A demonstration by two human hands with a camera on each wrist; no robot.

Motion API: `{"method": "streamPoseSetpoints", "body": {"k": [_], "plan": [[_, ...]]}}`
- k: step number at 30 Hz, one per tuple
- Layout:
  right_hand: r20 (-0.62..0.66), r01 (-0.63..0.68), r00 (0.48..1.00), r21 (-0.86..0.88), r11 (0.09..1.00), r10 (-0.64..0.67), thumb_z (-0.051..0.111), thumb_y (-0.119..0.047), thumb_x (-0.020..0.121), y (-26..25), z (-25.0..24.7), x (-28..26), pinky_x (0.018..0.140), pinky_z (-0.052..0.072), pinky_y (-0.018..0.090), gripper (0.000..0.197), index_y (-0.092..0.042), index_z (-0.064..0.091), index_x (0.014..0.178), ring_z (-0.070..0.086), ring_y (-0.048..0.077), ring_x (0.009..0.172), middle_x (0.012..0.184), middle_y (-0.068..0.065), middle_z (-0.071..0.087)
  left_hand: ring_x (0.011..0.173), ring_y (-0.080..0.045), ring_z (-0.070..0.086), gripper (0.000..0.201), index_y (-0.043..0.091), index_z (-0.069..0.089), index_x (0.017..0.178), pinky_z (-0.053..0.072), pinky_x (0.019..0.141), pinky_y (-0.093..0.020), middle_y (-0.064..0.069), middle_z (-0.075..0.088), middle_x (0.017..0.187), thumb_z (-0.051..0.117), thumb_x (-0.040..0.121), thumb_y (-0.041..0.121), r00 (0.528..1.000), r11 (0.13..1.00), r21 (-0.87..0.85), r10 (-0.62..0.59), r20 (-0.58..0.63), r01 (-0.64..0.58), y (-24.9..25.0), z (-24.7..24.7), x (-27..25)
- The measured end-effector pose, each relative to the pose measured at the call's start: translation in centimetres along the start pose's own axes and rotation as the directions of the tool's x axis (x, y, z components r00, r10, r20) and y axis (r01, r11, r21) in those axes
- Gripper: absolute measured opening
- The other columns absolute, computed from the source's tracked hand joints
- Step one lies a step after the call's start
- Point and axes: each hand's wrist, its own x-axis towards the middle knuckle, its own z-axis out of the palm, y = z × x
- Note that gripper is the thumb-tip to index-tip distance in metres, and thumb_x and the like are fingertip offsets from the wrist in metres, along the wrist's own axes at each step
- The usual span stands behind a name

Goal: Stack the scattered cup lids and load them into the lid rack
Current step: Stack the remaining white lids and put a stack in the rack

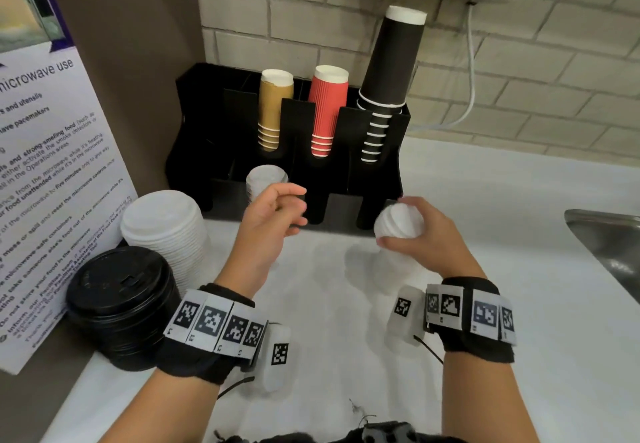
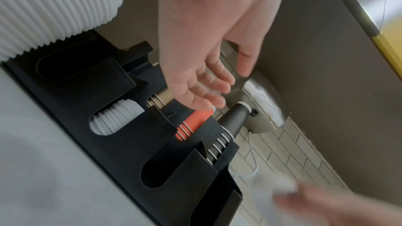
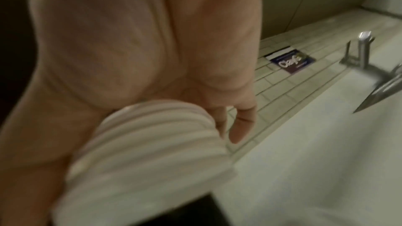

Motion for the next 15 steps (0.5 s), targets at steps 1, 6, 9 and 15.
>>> {"method": "streamPoseSetpoints", "body": {"k": [1, 6, 9, 15], "plan": [[-0.008, 0.055, 0.998, 0.094, 0.994, -0.054, 0.085, -0.036, 0.066, -1.1, -0.1, -0.2, 0.08, 0.038, 0.012, 0.072, -0.033, 0.049, 0.129, 0.05, -0.002, 0.102, 0.116, -0.015, 0.054, 0.091, -0.008, 0.065, 0.026, 0.034, 0.063, 0.107, 0.051, 0.077, -0.021, 0.012, 0.064, 0.102, 0.066, 0.089, 0.016, 0.997, 0.999, 0.05, 0.006, 0.073, -0.009, -0.1, 0.2, -0.1], [0.139, 0.174, 0.952, 0.485, 0.857, -0.271, 0.082, -0.034, 0.07, -6.4, 2.0, -1.6, 0.09, 0.05, 0.023, 0.062, -0.042, 0.053, 0.124, 0.058, 0.008, 0.11, 0.117, -0.009, 0.06, 0.124, -0.006, 0.054, 0.087, 0.053, 0.039, 0.136, 0.051, 0.093, -0.025, 0.019, 0.045, 0.143, 0.086, 0.065, 0.035, 0.946, 0.997, 0.064, 0.028, 0.323, -0.052, -0.8, 1.4, -0.9], [0.174, 0.164, 0.935, 0.56, 0.812, -0.308, 0.076, -0.035, 0.072, -7.7, 3.1, -1.9, 0.094, 0.053, 0.042, 0.057, -0.041, 0.054, 0.123, 0.059, 0.02, 0.111, 0.117, 0.0, 0.061, 0.124, -0.008, 0.055, 0.085, 0.047, 0.041, 0.137, 0.051, 0.096, -0.028, 0.016, 0.048, 0.142, 0.085, 0.066, 0.032, 0.951, 0.995, -0.027, 0.095, 0.293, -0.091, -0.9, 1.2, -0.9], [0.314, 0.121, 0.881, 0.572, 0.811, -0.353, 0.076, -0.043, 0.067, -7.1, 2.7, -1.4, 0.095, 0.052, 0.039, 0.067, -0.04, 0.054, 0.13, 0.061, 0.015, 0.112, 0.118, -0.001, 0.064, 0.124, -0.013, 0.055, 0.078, 0.042, 0.046, 0.136, 0.049, 0.096, -0.028, 0.011, 0.054, 0.137, 0.082, 0.068, 0.031, 0.937, 0.994, -0.012, 0.104, 0.334, -0.106, -0.7, -0.7, -1.0]]}}
